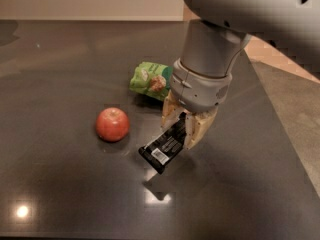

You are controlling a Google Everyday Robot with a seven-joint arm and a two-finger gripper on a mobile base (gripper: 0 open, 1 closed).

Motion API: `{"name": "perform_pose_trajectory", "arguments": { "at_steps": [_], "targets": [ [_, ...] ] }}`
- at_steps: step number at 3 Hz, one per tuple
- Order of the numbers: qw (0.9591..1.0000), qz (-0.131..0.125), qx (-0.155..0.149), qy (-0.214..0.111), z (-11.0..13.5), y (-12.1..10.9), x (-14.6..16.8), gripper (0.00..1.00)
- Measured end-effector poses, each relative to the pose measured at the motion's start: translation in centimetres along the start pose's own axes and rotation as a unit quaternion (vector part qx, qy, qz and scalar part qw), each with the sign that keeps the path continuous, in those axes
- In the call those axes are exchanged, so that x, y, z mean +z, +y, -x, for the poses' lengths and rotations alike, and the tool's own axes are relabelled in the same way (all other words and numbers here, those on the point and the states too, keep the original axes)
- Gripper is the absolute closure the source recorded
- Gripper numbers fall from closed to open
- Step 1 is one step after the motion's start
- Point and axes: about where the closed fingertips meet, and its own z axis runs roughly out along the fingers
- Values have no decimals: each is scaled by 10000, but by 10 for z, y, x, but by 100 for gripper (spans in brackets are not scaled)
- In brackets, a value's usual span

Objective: Pick rxbar chocolate

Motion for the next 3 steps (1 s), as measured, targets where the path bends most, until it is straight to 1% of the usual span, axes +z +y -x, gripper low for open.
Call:
{"name": "perform_pose_trajectory", "arguments": {
  "at_steps": [1,3],
  "targets": [
    [9997,-124,134,-188,-4,-1,-21,100],
    [9969,-476,476,-413,-18,-11,-60,100]
  ]
}}
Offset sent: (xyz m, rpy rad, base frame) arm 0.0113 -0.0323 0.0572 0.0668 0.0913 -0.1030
